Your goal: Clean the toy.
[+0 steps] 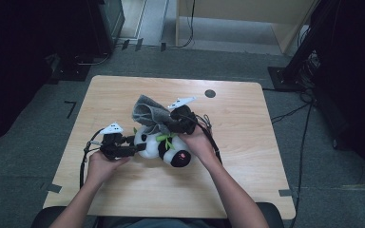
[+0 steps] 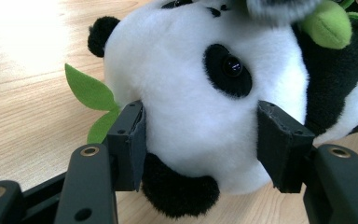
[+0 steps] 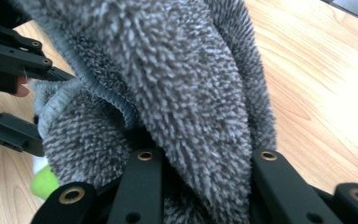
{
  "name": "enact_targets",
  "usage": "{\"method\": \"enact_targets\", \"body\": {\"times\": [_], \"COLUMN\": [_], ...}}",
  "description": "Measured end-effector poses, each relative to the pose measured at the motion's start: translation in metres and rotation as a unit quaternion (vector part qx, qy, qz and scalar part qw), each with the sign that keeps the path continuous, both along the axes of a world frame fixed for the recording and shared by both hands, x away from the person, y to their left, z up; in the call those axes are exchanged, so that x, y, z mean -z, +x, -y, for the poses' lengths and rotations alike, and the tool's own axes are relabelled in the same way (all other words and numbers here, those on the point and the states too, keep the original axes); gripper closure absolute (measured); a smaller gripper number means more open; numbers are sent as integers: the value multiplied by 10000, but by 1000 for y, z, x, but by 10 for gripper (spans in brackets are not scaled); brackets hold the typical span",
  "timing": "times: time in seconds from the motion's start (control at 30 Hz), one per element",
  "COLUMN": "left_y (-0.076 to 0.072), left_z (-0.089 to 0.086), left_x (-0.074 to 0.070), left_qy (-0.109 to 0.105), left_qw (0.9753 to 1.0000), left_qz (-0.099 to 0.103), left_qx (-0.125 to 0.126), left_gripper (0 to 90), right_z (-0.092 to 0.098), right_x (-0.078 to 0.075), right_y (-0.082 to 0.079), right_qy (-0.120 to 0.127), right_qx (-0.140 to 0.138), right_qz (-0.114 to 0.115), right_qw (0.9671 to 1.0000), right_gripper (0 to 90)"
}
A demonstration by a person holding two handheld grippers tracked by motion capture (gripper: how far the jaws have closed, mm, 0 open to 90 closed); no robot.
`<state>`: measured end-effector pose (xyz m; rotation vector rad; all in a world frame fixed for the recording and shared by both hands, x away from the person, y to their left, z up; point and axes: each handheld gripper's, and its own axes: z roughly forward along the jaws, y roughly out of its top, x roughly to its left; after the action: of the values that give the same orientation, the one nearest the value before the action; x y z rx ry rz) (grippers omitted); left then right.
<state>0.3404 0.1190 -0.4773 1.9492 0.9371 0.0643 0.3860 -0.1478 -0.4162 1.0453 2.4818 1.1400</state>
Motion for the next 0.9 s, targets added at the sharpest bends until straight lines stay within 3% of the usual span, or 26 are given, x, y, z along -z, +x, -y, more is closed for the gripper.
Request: {"method": "enact_targets", "body": {"times": [0.2, 0.3, 0.4, 0.43, 0.47, 0.53, 0.6, 0.7, 0.83, 0.9], "left_y": [0, 0, 0, 0, 0, 0, 0, 0, 0, 0], "left_z": [0, 0, 0, 0, 0, 0, 0, 0, 0, 0], "left_x": [0, 0, 0, 0, 0, 0, 0, 0, 0, 0], "left_qy": [59, 76, 78, 76, 76, 71, 64, 62, 65, 65], "left_qw": [10000, 10000, 10000, 10000, 10000, 10000, 10000, 10000, 10000, 10000], "left_qz": [39, 37, 38, 37, 39, 40, 32, 26, 14, 15], "left_qx": [43, 53, 48, 45, 44, 41, 39, 33, 31, 30], "left_gripper": [405, 406, 405, 406, 406, 407, 407, 408, 409, 409], "right_z": [6, 9, 14, 16, 18, 20, 18, 13, 8, 5], "right_x": [-4, -7, -12, -14, -16, -19, -16, -6, 0, 1], "right_y": [0, -2, -3, -3, -3, -4, -3, 2, 3, 3], "right_qy": [32, 167, 479, 645, 786, 897, 801, 856, 854, 775], "right_qx": [22, -22, -80, -99, -121, -142, -151, -133, -141, -151], "right_qz": [-88, -101, -40, -44, -54, -9, -48, -219, -266, -246], "right_qw": [10000, 9998, 9988, 9979, 9968, 9959, 9967, 9960, 9959, 9966], "right_gripper": [729, 623, 551, 562, 630, 708, 736, 718, 750, 835]}}
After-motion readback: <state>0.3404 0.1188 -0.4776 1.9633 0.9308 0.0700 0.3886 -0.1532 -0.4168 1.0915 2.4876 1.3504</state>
